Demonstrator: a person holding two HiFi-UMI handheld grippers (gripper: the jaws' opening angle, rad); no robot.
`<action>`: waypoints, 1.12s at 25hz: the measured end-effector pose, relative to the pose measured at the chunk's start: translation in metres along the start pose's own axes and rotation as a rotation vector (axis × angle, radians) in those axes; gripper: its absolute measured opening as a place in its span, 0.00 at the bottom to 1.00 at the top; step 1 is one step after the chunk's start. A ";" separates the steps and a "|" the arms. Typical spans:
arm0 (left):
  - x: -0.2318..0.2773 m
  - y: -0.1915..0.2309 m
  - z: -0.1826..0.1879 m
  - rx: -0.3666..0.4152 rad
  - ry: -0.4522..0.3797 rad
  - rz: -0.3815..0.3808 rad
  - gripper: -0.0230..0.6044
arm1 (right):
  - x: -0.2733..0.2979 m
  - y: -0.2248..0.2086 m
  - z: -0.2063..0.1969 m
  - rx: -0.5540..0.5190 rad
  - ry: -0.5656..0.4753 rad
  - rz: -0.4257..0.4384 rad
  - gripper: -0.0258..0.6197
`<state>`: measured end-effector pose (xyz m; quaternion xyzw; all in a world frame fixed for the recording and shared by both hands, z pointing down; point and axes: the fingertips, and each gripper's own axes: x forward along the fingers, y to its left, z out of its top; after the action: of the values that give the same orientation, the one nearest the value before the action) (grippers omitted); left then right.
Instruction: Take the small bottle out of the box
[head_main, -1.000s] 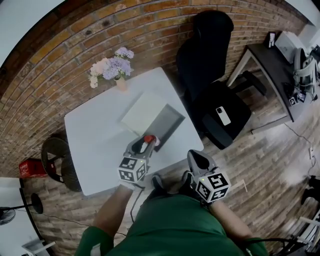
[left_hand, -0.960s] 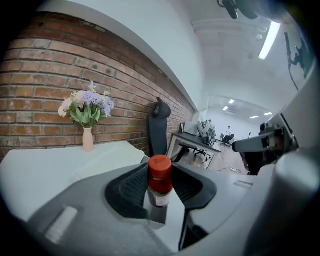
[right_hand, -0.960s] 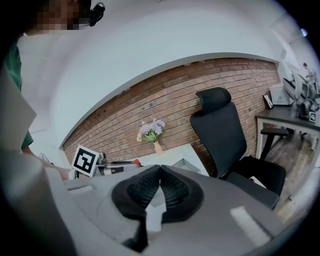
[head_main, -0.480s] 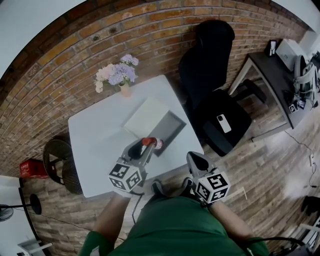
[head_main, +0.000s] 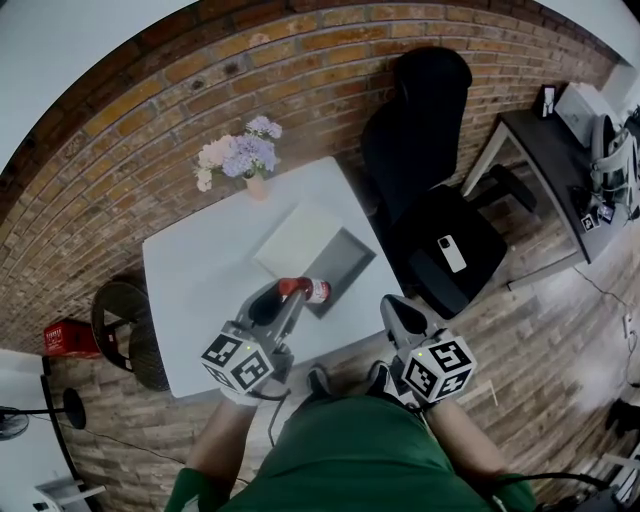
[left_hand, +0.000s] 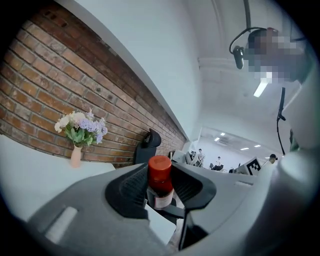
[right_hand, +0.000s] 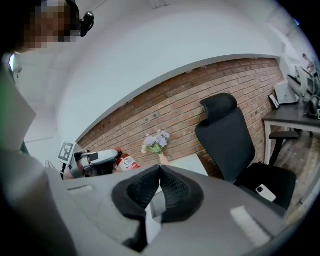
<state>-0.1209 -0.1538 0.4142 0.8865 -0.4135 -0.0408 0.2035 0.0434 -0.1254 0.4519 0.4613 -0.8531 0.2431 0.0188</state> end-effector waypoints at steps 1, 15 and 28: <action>-0.001 -0.002 0.003 0.001 -0.004 -0.004 0.27 | 0.000 -0.001 0.005 -0.004 -0.009 0.000 0.04; -0.016 -0.021 0.049 0.022 -0.077 -0.025 0.27 | -0.003 0.000 0.051 -0.137 -0.131 -0.027 0.05; -0.023 -0.003 0.043 -0.161 -0.104 -0.057 0.27 | 0.001 0.003 0.041 -0.126 -0.096 -0.029 0.04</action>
<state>-0.1443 -0.1491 0.3719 0.8753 -0.3936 -0.1255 0.2513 0.0481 -0.1428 0.4143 0.4826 -0.8598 0.1664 0.0103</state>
